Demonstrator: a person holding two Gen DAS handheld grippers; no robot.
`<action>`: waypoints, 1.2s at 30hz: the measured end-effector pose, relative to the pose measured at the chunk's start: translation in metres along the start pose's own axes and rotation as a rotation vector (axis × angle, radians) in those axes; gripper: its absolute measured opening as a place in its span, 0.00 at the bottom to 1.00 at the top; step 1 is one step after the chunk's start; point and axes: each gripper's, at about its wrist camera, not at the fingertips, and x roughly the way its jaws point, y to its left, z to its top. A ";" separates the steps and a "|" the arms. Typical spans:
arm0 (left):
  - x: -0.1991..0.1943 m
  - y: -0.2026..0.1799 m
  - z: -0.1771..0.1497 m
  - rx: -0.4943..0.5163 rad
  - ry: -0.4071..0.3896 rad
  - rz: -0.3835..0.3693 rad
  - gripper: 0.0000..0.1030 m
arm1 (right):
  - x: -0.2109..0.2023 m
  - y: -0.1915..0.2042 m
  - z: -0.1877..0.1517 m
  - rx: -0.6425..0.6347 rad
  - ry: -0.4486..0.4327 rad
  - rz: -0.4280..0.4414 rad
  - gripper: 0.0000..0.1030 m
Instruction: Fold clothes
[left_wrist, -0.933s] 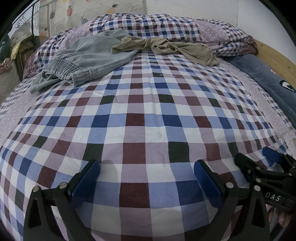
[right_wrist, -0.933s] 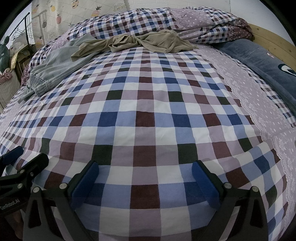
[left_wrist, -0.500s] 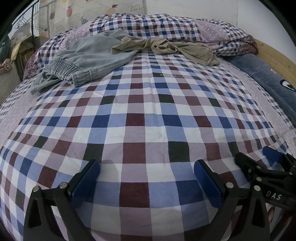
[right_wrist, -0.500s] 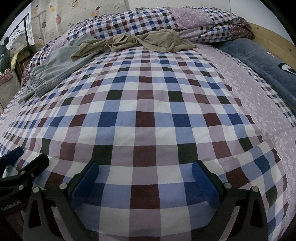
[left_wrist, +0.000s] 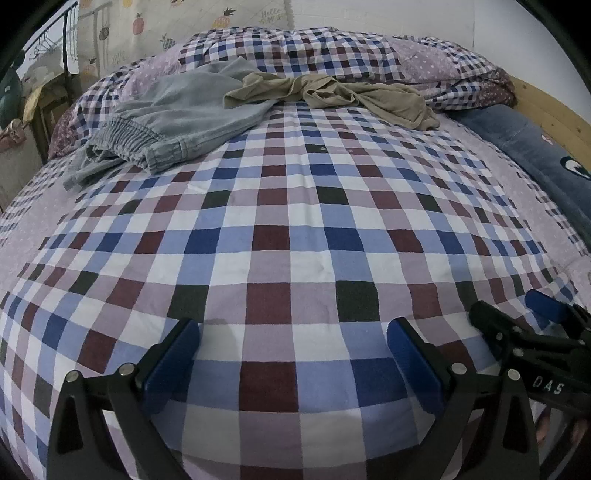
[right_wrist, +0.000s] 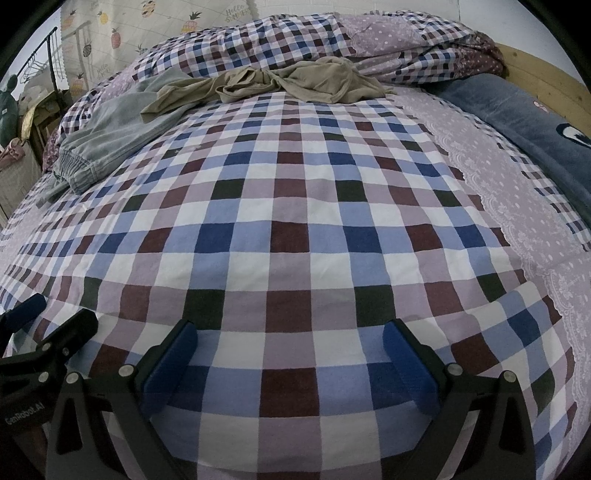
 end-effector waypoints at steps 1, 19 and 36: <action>0.001 0.000 0.000 -0.001 0.001 -0.001 1.00 | 0.000 0.000 0.000 0.002 -0.001 0.000 1.00; -0.005 0.008 0.004 -0.048 -0.005 -0.062 1.00 | 0.011 -0.005 0.004 0.021 0.036 0.035 1.00; -0.054 0.074 0.029 -0.196 -0.242 -0.232 0.99 | 0.013 -0.068 0.099 0.196 -0.132 0.300 1.00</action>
